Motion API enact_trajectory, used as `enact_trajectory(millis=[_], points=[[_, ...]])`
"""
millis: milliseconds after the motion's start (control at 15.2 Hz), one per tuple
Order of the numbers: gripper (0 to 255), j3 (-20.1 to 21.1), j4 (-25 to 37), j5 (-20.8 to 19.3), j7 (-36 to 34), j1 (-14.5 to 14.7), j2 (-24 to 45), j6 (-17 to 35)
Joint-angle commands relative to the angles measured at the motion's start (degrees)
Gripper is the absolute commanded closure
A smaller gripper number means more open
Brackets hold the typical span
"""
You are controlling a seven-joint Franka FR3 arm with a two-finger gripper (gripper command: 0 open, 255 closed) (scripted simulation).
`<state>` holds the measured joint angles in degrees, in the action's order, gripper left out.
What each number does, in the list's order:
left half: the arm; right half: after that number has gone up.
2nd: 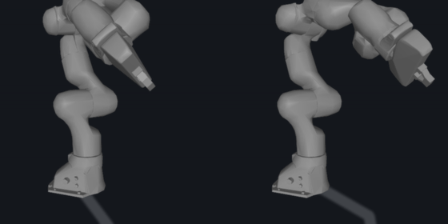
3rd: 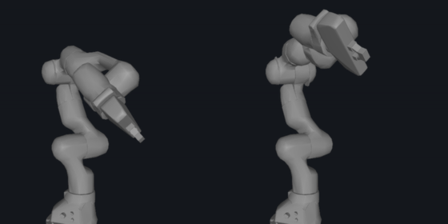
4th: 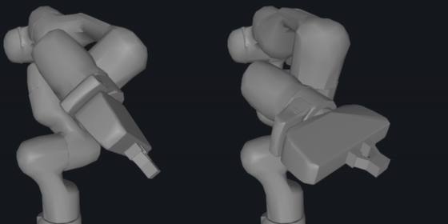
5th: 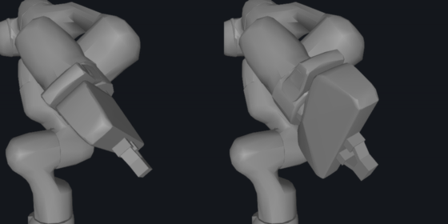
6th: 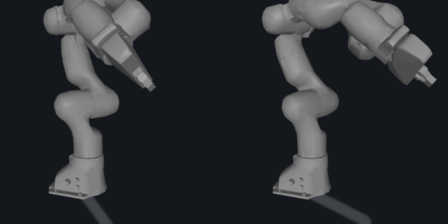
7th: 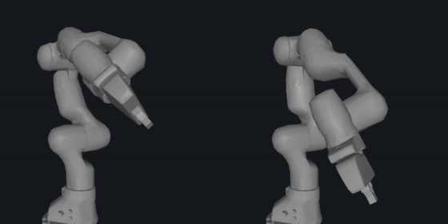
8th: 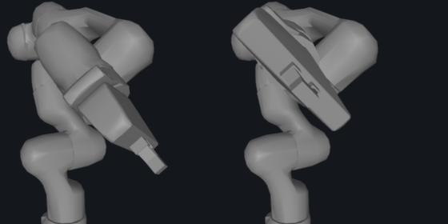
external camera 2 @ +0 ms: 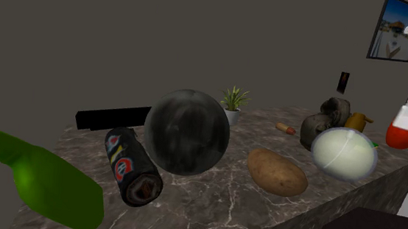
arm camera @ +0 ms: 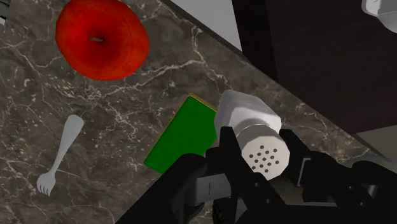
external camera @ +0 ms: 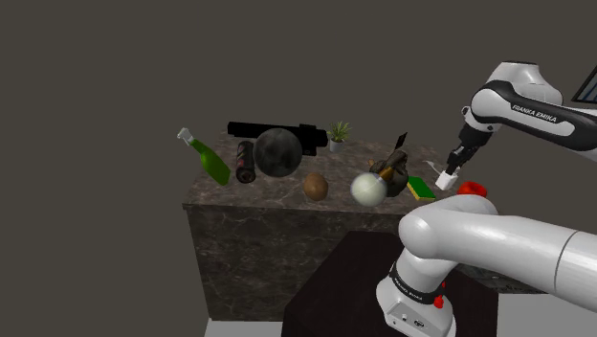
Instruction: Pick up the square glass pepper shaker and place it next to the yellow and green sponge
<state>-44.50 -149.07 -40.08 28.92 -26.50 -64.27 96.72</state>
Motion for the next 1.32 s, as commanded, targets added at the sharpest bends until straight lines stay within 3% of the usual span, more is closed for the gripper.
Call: enact_trajectory(millis=[0, 1056, 1254], points=[[255, -1.12, -1.21, -1.00, -0.10, -0.25, 0.00, 1.31], [255, -11.48, -9.94, -10.29, -1.68, -1.78, 2.19, 12.65], [255, -11.48, -9.94, -10.29, -1.68, -1.77, 2.19, 12.65]])
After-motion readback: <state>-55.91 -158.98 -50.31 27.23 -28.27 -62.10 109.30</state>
